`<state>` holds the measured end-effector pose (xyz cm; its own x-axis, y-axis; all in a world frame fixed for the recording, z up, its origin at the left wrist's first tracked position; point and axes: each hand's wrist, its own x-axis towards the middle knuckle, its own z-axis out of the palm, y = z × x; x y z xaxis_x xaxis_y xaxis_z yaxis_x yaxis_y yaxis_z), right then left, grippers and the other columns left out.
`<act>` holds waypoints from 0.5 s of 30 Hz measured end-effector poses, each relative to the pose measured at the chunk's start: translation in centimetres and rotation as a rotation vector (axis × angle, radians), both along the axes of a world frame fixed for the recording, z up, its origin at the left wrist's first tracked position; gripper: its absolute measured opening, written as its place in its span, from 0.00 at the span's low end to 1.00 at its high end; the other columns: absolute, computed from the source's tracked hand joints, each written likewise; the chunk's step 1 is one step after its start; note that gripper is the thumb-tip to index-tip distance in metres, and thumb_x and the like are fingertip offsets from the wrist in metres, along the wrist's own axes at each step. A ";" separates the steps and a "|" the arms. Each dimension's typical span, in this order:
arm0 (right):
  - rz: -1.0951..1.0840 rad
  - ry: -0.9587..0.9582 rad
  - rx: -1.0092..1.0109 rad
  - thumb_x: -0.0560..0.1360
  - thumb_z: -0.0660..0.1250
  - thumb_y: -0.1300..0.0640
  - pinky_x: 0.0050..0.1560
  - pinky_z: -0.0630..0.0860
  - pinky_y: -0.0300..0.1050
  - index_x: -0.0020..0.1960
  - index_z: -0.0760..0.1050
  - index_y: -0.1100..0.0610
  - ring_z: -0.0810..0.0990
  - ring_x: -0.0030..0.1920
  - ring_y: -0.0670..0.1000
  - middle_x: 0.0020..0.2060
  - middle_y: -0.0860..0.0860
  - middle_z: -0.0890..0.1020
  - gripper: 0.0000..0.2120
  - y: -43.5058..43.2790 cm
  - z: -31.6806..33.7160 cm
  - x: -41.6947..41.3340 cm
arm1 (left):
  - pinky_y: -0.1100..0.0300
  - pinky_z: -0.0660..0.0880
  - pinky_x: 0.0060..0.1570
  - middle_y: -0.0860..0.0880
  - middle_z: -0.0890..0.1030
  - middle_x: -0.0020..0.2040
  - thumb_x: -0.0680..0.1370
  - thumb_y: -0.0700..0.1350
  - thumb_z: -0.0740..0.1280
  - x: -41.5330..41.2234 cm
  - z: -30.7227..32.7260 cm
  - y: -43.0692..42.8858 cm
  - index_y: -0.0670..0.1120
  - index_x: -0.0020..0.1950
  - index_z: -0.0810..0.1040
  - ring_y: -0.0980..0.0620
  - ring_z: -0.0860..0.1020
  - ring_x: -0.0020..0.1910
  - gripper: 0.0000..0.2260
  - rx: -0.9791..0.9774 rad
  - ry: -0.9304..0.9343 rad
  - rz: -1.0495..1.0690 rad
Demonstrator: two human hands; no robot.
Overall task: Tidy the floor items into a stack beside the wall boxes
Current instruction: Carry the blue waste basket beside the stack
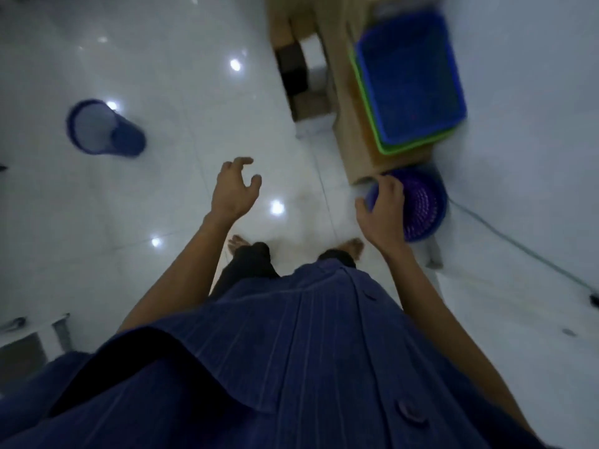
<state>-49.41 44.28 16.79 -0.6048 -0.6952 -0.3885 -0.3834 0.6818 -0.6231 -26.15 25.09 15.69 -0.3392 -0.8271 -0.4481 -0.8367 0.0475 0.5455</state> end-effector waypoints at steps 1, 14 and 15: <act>0.041 0.015 -0.017 0.76 0.67 0.57 0.71 0.66 0.57 0.73 0.66 0.60 0.68 0.69 0.59 0.70 0.59 0.67 0.27 -2.3 0.5 1.8 | 0.62 0.66 0.59 0.41 0.74 0.66 0.80 0.48 0.66 3.1 0.7 -1.4 0.46 0.72 0.72 0.45 0.74 0.65 0.20 -0.026 0.011 0.065; 0.450 0.104 -0.083 0.77 0.67 0.56 0.72 0.66 0.54 0.75 0.66 0.57 0.66 0.72 0.59 0.73 0.59 0.64 0.27 -31.6 3.9 27.4 | 0.57 0.68 0.60 0.43 0.73 0.67 0.80 0.50 0.66 34.8 5.0 -16.0 0.48 0.71 0.72 0.46 0.73 0.66 0.20 -0.132 0.139 0.676; 0.491 0.103 -0.078 0.78 0.67 0.56 0.73 0.66 0.54 0.75 0.66 0.57 0.66 0.72 0.59 0.73 0.58 0.64 0.27 -33.9 3.8 29.2 | 0.56 0.69 0.61 0.43 0.73 0.67 0.80 0.49 0.67 36.4 4.9 -17.2 0.48 0.71 0.72 0.45 0.73 0.66 0.20 -0.139 0.139 0.714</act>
<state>-20.25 10.36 20.55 -0.2317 -0.9318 -0.2793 -0.7093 0.3583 -0.6071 10.22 7.88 20.55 0.2566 -0.9135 -0.3157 -0.6133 -0.4063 0.6773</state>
